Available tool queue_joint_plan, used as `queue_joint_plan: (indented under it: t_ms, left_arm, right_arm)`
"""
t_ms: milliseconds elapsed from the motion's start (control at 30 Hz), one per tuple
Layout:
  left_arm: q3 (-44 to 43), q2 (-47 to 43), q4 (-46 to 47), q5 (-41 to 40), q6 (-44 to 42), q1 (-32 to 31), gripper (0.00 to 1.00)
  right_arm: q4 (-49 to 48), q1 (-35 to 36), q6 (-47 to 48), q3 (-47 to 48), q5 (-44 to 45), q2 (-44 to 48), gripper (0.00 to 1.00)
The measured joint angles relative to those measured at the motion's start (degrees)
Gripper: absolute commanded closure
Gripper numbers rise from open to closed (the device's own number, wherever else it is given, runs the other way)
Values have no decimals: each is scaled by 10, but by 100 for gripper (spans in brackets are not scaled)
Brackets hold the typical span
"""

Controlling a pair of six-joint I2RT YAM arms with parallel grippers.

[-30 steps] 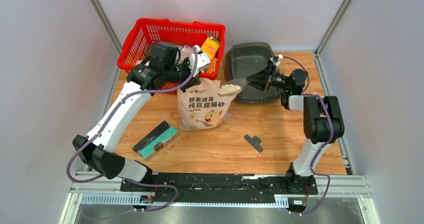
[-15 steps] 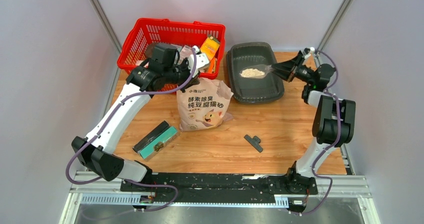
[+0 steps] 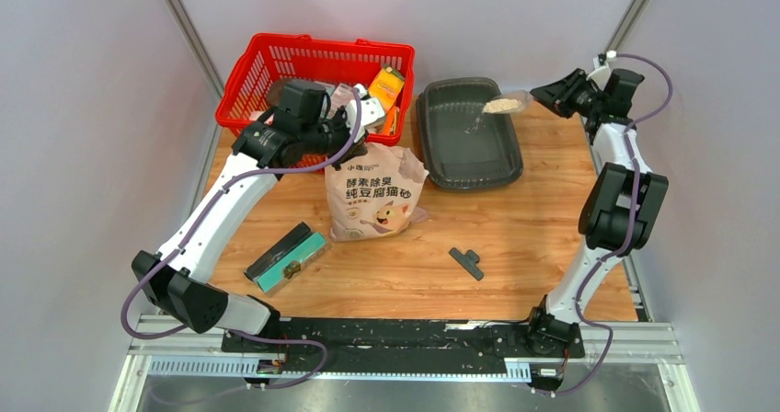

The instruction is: Fill the litter box with clean litter

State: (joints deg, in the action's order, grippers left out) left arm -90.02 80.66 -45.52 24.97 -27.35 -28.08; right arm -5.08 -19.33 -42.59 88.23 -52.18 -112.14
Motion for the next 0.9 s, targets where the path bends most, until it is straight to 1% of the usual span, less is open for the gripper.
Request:
queue_joint_plan:
  t_ms: [67, 167, 300, 433, 600, 700, 767, 900]
  left_arm:
    - [0, 0, 0, 0, 0, 0, 100]
    - [1, 0, 1, 0, 0, 0, 100]
    - [2, 0, 2, 1, 0, 0, 100]
    - [6, -4, 3, 2, 0, 0, 100]
    - [11, -9, 4, 4, 0, 0, 100]
    - [14, -14, 4, 5, 0, 0, 100]
    - [16, -17, 3, 7, 0, 0, 100]
    - [25, -25, 5, 13, -1, 0, 100]
  right_arm:
    - [53, 11, 60, 39, 44, -11, 100]
    - [99, 36, 119, 74, 96, -19, 100]
    - [130, 73, 164, 97, 151, -21, 100]
    - [142, 104, 194, 106, 176, -21, 100]
    - [156, 122, 214, 97, 178, -19, 100]
    - [162, 121, 228, 61, 179, -7, 100]
    - [187, 120, 243, 34, 182, 9, 100]
    - [256, 121, 313, 5, 219, 58, 100]
